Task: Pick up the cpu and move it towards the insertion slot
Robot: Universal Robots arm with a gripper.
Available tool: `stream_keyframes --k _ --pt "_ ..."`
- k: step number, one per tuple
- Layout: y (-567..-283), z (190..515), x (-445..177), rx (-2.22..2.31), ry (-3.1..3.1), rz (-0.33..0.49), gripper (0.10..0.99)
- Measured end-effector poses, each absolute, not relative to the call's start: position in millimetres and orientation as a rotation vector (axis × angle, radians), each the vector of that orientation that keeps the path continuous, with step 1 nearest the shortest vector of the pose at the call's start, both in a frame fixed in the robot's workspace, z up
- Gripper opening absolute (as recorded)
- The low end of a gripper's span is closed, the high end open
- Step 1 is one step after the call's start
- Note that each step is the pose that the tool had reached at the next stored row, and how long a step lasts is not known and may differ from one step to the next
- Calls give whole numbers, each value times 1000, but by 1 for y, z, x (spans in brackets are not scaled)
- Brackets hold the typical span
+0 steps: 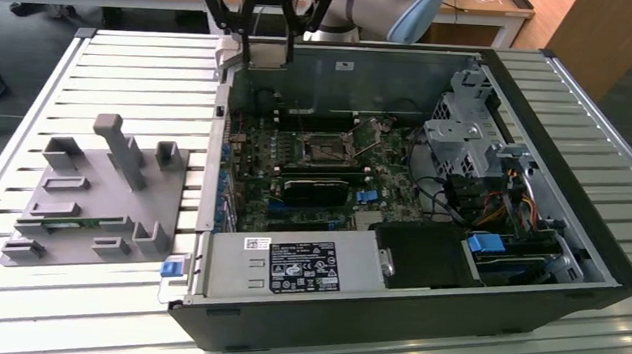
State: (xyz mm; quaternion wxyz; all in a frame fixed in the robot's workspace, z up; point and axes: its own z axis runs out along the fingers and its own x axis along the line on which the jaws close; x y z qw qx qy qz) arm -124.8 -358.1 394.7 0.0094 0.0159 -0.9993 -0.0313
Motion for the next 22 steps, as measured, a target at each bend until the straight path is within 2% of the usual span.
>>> stream_keyframes --k 22 --pt "-338 395 -93 53 -3121 -98 541"
